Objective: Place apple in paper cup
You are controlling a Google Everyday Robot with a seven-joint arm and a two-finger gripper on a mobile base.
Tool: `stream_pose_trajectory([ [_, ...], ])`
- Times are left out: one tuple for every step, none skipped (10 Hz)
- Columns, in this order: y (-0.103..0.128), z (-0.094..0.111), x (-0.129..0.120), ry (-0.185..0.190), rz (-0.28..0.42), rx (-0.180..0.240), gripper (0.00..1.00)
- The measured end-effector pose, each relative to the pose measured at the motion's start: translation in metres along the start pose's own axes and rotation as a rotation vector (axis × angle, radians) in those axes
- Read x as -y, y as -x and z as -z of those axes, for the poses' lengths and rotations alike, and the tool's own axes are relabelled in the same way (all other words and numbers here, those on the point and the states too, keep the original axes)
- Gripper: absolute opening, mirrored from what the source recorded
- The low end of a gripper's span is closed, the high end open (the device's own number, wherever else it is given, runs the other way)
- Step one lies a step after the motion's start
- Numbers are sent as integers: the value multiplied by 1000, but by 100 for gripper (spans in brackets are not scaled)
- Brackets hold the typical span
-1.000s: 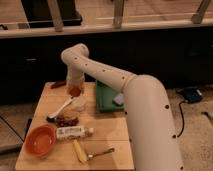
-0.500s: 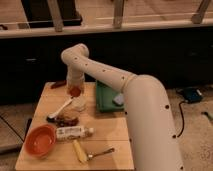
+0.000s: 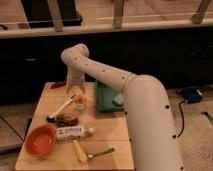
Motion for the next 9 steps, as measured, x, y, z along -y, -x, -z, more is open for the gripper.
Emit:
stream_pose_trajectory([
  [-1, 0, 0, 0, 2, -1, 79],
  [-1, 1, -1, 0, 3, -1, 79],
  [-1, 1, -1, 1, 4, -1, 79],
  [-1, 1, -1, 1, 5, -1, 79],
  [-1, 1, -1, 1, 5, -1, 79],
  [-1, 1, -1, 1, 6, -1, 79],
  [-1, 1, -1, 0, 5, 0, 79],
  [-1, 1, -1, 0, 5, 0, 79],
  [-1, 1, -1, 0, 5, 0, 79],
])
